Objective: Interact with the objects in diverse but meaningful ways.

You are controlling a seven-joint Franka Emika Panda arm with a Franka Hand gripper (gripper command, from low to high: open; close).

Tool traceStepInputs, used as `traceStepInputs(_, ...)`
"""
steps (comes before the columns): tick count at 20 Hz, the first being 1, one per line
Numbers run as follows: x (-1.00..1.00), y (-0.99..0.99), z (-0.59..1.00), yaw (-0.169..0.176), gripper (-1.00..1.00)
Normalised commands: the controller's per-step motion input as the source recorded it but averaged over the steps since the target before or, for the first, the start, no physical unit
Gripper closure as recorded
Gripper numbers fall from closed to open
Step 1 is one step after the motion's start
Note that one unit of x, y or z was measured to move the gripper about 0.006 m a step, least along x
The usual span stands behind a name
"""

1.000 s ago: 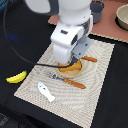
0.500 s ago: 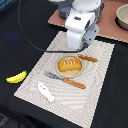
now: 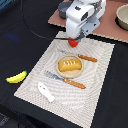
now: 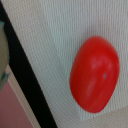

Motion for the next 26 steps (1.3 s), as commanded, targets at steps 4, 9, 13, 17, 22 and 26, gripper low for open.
traceStepInputs(4, -0.57, 0.06, -0.14, -0.018, -1.0)
traceStepInputs(9, -0.32, 0.0, -0.09, -0.081, -1.0)
traceStepInputs(13, -0.19, 0.0, -0.02, -0.196, -1.0)
traceStepInputs(17, -0.17, 0.01, -0.03, -0.157, -1.0)
traceStepInputs(22, -0.26, 0.0, -0.17, -0.047, -1.0)
traceStepInputs(26, -0.27, 0.0, -0.3, -0.023, -1.0)
